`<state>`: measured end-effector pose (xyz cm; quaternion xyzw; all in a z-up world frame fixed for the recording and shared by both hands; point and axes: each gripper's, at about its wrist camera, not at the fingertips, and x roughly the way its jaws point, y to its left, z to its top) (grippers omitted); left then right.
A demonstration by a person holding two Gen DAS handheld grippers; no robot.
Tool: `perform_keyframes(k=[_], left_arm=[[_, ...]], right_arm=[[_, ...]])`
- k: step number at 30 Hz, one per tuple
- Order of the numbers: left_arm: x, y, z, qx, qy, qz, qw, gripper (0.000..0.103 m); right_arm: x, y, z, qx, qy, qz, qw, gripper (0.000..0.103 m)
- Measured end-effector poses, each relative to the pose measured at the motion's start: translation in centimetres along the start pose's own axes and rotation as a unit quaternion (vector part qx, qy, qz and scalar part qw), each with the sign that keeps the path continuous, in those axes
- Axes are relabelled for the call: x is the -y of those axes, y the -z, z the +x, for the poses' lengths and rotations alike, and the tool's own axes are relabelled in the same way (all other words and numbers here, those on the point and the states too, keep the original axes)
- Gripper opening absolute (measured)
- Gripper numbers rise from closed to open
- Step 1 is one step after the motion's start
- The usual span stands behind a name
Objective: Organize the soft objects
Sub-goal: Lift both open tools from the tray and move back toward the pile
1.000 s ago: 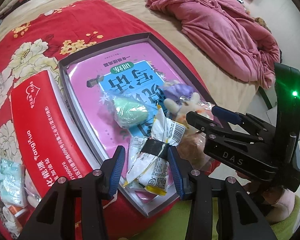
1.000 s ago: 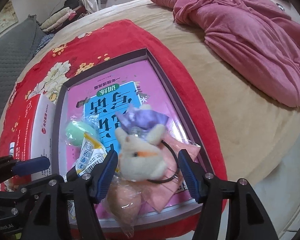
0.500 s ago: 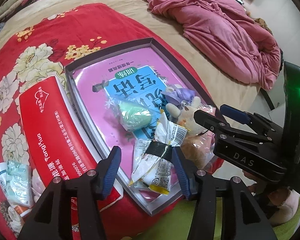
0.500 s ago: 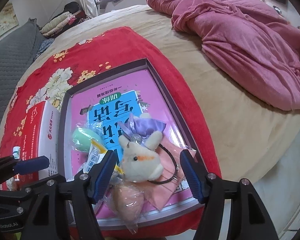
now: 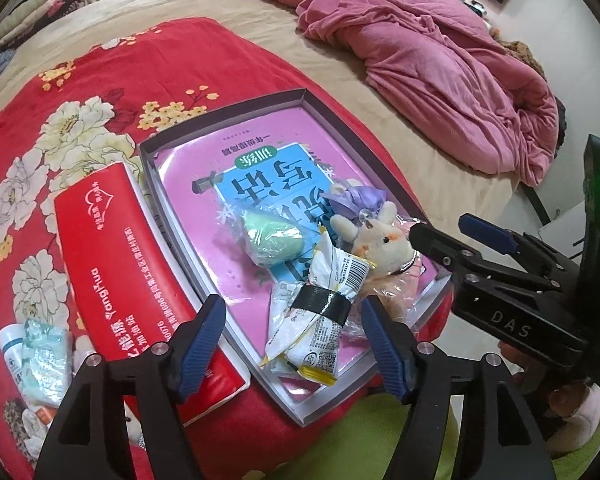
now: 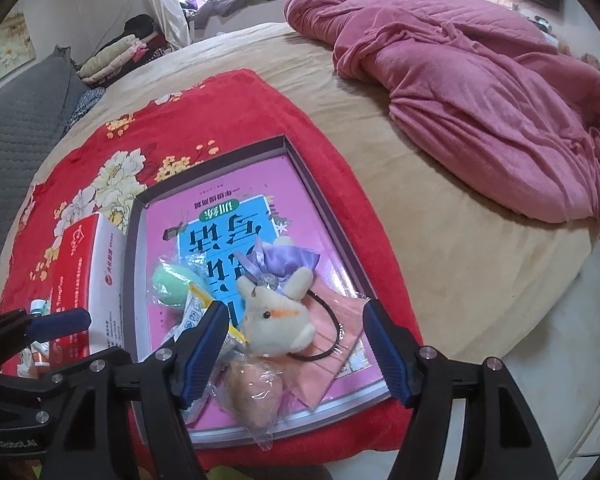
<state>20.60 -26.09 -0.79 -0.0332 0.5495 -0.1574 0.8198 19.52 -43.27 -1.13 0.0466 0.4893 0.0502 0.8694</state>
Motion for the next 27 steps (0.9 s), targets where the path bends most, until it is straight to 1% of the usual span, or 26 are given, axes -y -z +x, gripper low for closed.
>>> perform_keyframes(k=[6,7,8,11,16,25,27], left_arm=[[-0.2,0.0,-0.7,0.007,-0.001,-0.005,1.0,0.072],[-0.2,0.1,-0.9,0.007,-0.002,-0.005,1.0,0.077],[-0.2,0.1,-1.0,0.008,-0.002,-0.005,1.0,0.08],[-0.4,0.2,-1.5,0.013,-0.009,-0.008,0.9998,0.08],[-0.5,0.4,-2.7,0.026,-0.021,-0.008,0.9994,0.08],[-0.9,0.9,-4.9,0.052,-0.038,-0.01,0.9979,0.08],[-1.0,1.1,-5.3,0.055,-0.038,-0.01,0.9977,0.08]], right_arm=[[-0.1,-0.1,-1.3,0.011,0.004,0.003,1.0,0.07],[-0.2,-0.1,-1.6,0.013,0.002,0.002,1.0,0.07],[-0.3,-0.1,-1.8,0.014,0.0,0.001,1.0,0.07],[-0.8,0.1,-2.6,0.02,0.0,-0.002,1.0,0.071],[-1.1,0.1,-4.1,0.036,0.007,-0.001,0.999,0.075],[-1.5,0.0,-7.1,0.065,0.018,0.003,0.998,0.076],[-1.7,-0.1,-7.6,0.071,0.019,0.002,0.997,0.076]])
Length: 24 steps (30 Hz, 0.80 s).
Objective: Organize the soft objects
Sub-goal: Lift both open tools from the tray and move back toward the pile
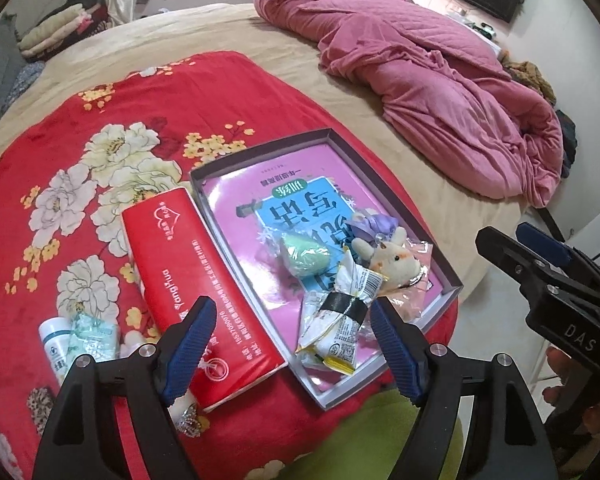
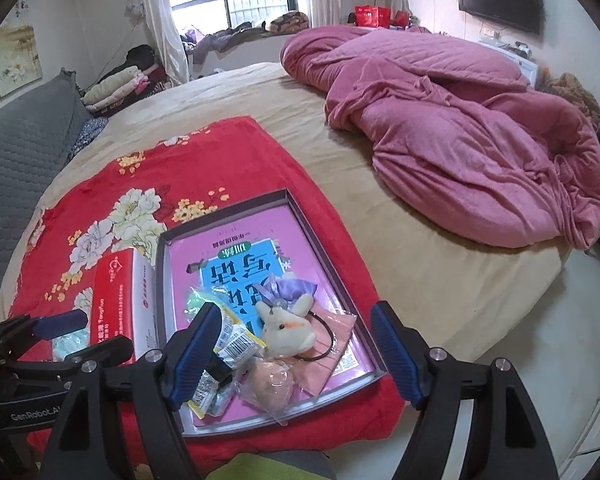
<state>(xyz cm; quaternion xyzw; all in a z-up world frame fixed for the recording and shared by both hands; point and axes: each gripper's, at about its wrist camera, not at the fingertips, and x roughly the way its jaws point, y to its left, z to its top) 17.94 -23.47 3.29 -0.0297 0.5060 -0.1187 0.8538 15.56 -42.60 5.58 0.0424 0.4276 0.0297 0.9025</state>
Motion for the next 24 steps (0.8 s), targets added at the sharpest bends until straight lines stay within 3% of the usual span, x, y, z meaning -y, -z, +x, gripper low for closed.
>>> perform_keyframes(k=[24], left_arm=[[-4.7,2.8,-5.7,0.03,-0.018,-0.027,0.999,0.08]], right_arm=[[-6.1,0.1,-4.7,0.029,-0.002,-0.048,0.998,0.077]])
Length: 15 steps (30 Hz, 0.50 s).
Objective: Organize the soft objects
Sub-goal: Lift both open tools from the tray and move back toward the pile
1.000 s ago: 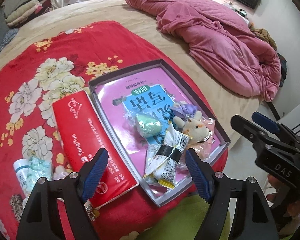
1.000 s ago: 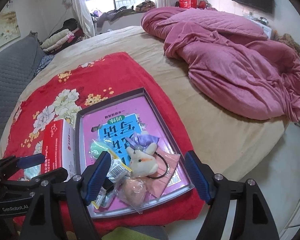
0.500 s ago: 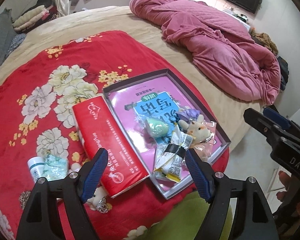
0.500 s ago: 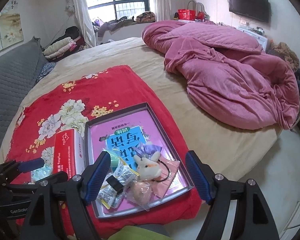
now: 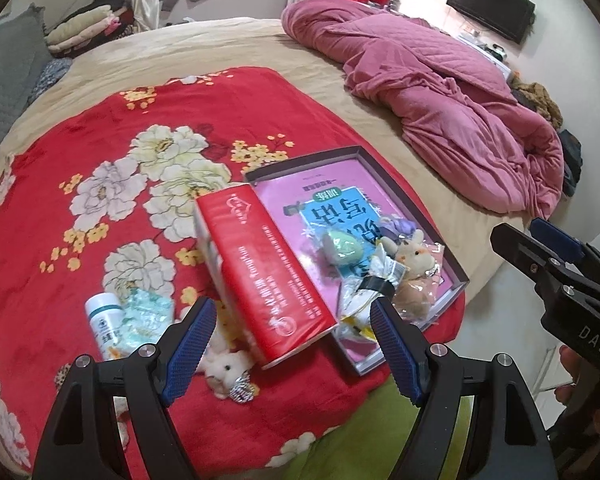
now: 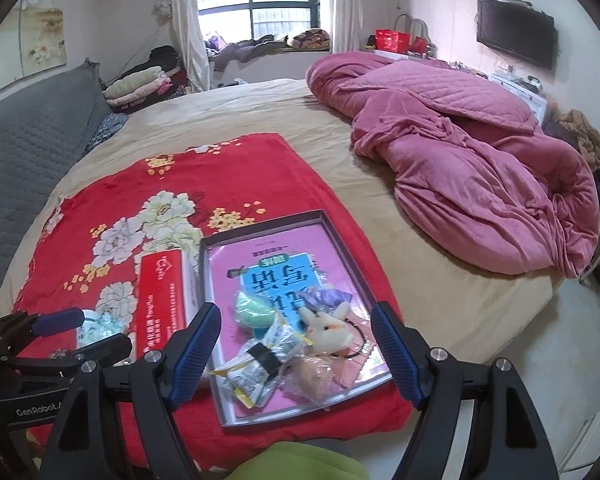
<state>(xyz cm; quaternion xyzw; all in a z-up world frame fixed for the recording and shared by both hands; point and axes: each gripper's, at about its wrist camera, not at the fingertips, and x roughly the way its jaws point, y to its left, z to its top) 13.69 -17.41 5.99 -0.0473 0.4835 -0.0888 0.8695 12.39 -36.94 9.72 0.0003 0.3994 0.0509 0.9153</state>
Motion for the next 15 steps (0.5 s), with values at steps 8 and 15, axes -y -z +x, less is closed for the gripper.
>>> perform_keyframes(k=[8,15], left_arm=[[-3.2,0.9,-2.2,0.013,-0.006,-0.026,0.9996,0.08],[-6.4,1.5,-4.6,0.025,-0.019,-0.045,0.9985,0.08]], right_arm=[[-3.8,-0.4,-1.3,0.011,-0.02,-0.028,0.999,0.077],[-7.1,-0.8,-2.1,0.019,-0.043,-0.047,0.998,0.077]])
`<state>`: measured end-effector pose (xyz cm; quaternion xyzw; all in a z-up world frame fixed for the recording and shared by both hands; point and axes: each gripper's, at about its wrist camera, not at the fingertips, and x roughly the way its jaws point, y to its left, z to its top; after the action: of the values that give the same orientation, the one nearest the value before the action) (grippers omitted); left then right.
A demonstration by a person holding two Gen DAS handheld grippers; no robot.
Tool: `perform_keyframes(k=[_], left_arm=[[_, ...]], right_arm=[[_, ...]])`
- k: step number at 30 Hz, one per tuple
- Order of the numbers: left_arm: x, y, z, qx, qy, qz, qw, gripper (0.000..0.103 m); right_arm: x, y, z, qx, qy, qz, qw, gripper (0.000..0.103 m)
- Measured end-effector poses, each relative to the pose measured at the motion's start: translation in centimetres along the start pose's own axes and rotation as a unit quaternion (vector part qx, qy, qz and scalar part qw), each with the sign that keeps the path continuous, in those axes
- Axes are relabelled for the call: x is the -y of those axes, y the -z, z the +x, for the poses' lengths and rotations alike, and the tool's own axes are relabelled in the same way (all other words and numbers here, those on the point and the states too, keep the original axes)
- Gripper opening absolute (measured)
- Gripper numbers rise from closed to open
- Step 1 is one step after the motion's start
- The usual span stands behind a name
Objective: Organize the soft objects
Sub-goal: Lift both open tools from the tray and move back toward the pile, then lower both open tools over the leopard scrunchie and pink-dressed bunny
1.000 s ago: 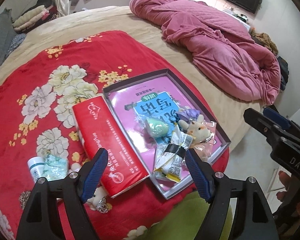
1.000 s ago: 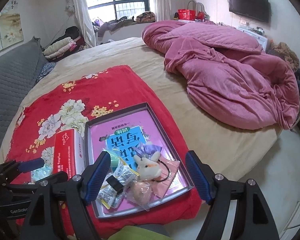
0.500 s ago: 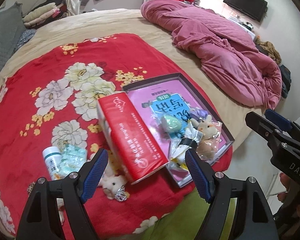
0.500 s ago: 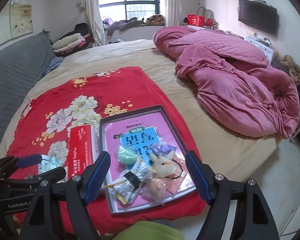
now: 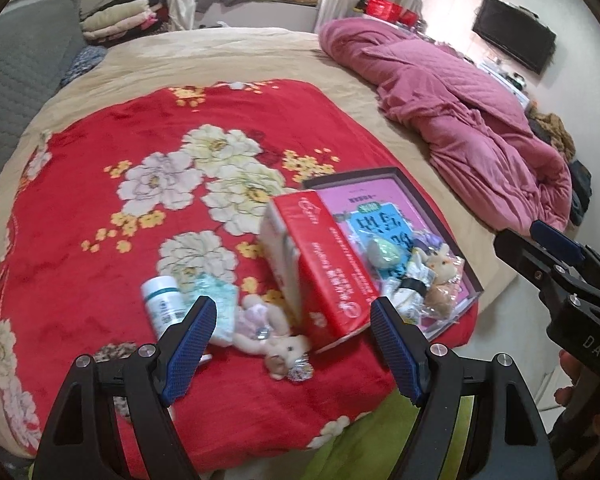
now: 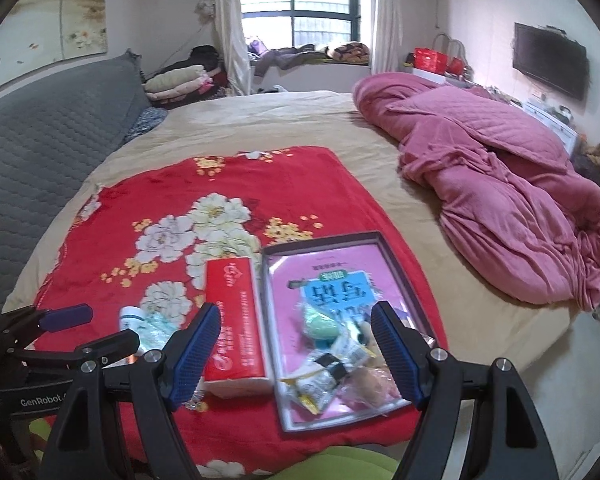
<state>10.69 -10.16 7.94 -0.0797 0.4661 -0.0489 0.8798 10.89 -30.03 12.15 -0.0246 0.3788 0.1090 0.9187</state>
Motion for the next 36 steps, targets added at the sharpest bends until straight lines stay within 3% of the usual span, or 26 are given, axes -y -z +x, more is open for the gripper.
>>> perform_keyframes(k=[20,29,36], left_arm=[[-12.4,0.9,-4.5,0.024,-0.052,-0.093,0.994,0.08],[-15.2,3.3,-3.6,0.003,-0.053,-0.105,0.9931,0.08],[-16.8,6.2,-0.9,-0.036,-0.059,-0.108,0.9918,0.08]], right_arm=[[-9.0,-1.0,0.5,-0.006,-0.061,-0.065,0.996,0.077],[-11.6,0.3,2.1,-0.028,-0.076,-0.096,0.992,0.077],[-12.7,2.6,3.9,-0.059,-0.08,-0.117,0.988,0.077]])
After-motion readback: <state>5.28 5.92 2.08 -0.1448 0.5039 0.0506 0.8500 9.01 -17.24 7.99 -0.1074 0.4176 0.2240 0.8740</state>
